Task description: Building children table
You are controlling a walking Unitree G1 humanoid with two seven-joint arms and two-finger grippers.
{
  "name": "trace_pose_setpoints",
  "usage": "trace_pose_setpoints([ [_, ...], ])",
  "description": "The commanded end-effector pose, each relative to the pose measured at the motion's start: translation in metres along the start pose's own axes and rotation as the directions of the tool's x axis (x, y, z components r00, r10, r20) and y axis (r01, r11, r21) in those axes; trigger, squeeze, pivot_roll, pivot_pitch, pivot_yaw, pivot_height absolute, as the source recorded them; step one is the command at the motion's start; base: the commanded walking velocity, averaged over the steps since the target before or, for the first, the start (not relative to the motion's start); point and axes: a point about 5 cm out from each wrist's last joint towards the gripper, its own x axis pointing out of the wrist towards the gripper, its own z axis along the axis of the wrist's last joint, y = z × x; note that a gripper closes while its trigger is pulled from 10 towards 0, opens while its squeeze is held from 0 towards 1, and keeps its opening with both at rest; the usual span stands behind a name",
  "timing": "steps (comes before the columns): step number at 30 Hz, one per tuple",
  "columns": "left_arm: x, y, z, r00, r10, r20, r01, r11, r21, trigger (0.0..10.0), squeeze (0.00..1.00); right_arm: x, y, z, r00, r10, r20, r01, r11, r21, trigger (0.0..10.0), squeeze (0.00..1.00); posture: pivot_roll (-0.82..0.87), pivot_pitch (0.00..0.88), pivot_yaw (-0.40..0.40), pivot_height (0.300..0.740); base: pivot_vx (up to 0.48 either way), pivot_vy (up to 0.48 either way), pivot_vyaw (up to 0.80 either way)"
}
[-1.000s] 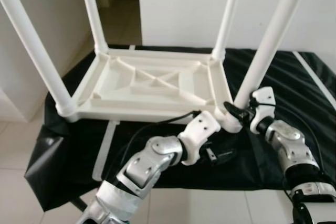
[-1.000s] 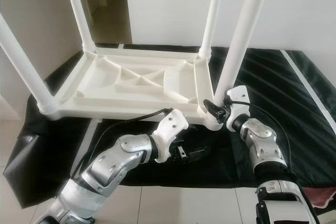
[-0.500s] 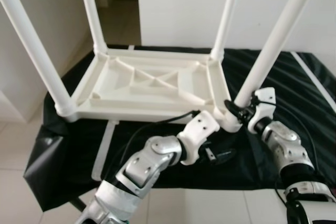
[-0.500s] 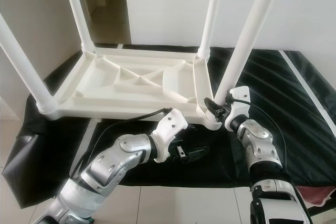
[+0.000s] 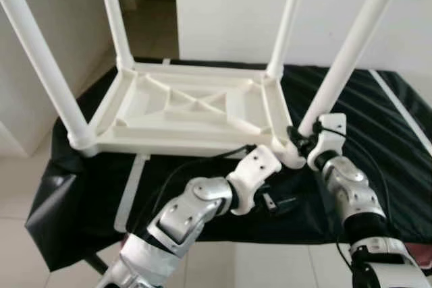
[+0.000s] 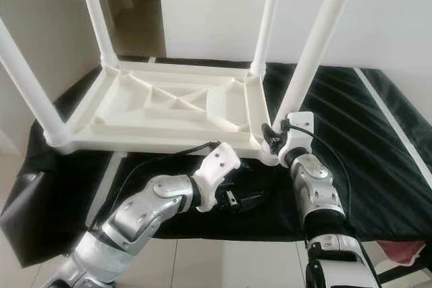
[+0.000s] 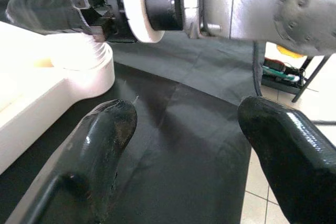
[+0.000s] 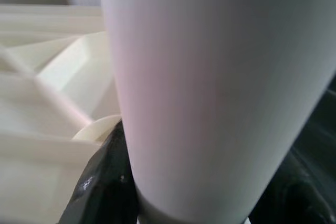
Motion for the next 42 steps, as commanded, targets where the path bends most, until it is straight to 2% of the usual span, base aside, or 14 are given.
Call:
trace_pose_setpoints([
  [1,-0.001,-0.001,0.002,1.000,-0.017,0.004,0.017,1.000,-0.001,10.0,0.00,-0.004,0.001,-0.013,0.993,-0.096,-0.063,0.098,0.995,0.018,10.0,0.00,0.04,0.000,-0.042,0.740,0.000,0.000,0.00],
  [3,-0.001,-0.001,0.002,1.000,-0.017,0.004,0.017,1.000,-0.001,10.0,0.00,-0.004,0.001,-0.013,0.993,-0.096,-0.063,0.098,0.995,0.018,10.0,0.00,0.04,0.000,-0.042,0.740,0.000,0.000,0.00],
  [10,0.000,-0.001,0.002,1.000,-0.018,0.007,0.018,1.000,-0.002,10.0,0.00,-0.015,0.032,-0.014,0.951,-0.303,-0.061,0.307,0.948,0.088,10.0,0.00,0.04,0.000,-0.055,0.740,0.000,0.000,0.00],
  [11,0.000,-0.001,0.002,1.000,-0.019,0.008,0.019,1.000,-0.003,10.0,0.00,-0.015,0.036,-0.015,0.934,-0.350,-0.075,0.357,0.928,0.103,10.0,0.00,0.04,0.000,-0.055,0.740,0.000,0.000,0.00],
  [12,0.000,0.000,0.002,1.000,-0.014,0.006,0.014,1.000,0.000,10.0,0.00,-0.015,0.041,-0.015,0.898,-0.428,-0.105,0.440,0.884,0.156,10.0,0.00,0.04,0.000,-0.058,0.740,0.000,0.000,0.00],
  [15,0.000,0.001,0.003,1.000,-0.003,0.011,0.003,1.000,-0.009,10.0,0.00,-0.012,0.047,-0.011,0.918,-0.386,-0.095,0.397,0.901,0.172,10.0,0.00,0.04,0.000,-0.051,0.740,0.000,0.000,0.00],
  [22,-0.002,0.005,0.002,1.000,0.011,0.007,-0.011,1.000,-0.005,10.0,0.00,-0.017,0.039,-0.003,0.903,-0.425,-0.069,0.430,0.892,0.141,10.0,0.00,0.04,0.000,-0.060,0.740,0.000,0.000,0.00],
  [23,-0.002,0.006,0.003,1.000,0.014,0.008,-0.014,1.000,-0.005,10.0,0.00,-0.017,0.040,-0.001,0.908,-0.417,-0.051,0.420,0.896,0.142,10.0,0.33,0.04,0.000,-0.060,0.740,0.000,0.000,0.00],
  [24,-0.003,0.007,0.003,1.000,0.018,0.009,-0.018,1.000,-0.005,10.0,0.00,-0.017,0.040,0.001,0.914,-0.404,-0.028,0.404,0.903,0.149,10.0,1.00,0.04,0.000,-0.061,0.740,0.000,0.000,0.00],
  [31,-0.004,0.008,0.003,1.000,0.025,0.008,-0.025,1.000,-0.008,10.0,0.00,-0.014,0.036,0.015,0.940,-0.337,0.051,0.327,0.935,0.137,10.0,1.00,0.04,0.000,-0.062,0.740,0.000,0.000,0.00],
  [34,-0.005,0.008,0.002,1.000,0.025,0.007,-0.025,1.000,-0.009,10.0,0.00,-0.013,0.031,0.018,0.969,-0.241,0.062,0.233,0.966,0.109,10.0,1.00,0.04,0.000,-0.063,0.740,0.000,0.000,0.00],
  [39,-0.005,0.008,0.002,1.000,0.023,0.007,-0.023,1.000,-0.010,10.0,0.00,-0.013,0.023,0.016,0.979,-0.199,0.048,0.195,0.977,0.081,10.0,1.00,0.04,0.000,-0.065,0.740,0.000,0.000,0.00],
  [40,-0.005,0.008,0.002,1.000,0.025,0.005,-0.025,1.000,-0.010,10.0,0.00,-0.014,0.019,0.015,0.984,-0.174,0.046,0.171,0.983,0.070,10.0,0.00,0.04,0.000,-0.065,0.740,0.000,0.000,0.00],
  [42,-0.005,0.008,0.001,1.000,0.028,0.002,-0.028,1.000,-0.010,10.0,0.00,-0.016,0.012,0.014,0.989,-0.143,0.047,0.142,0.989,0.030,10.0,0.00,0.04,0.000,-0.062,0.740,0.000,0.000,0.00],
])
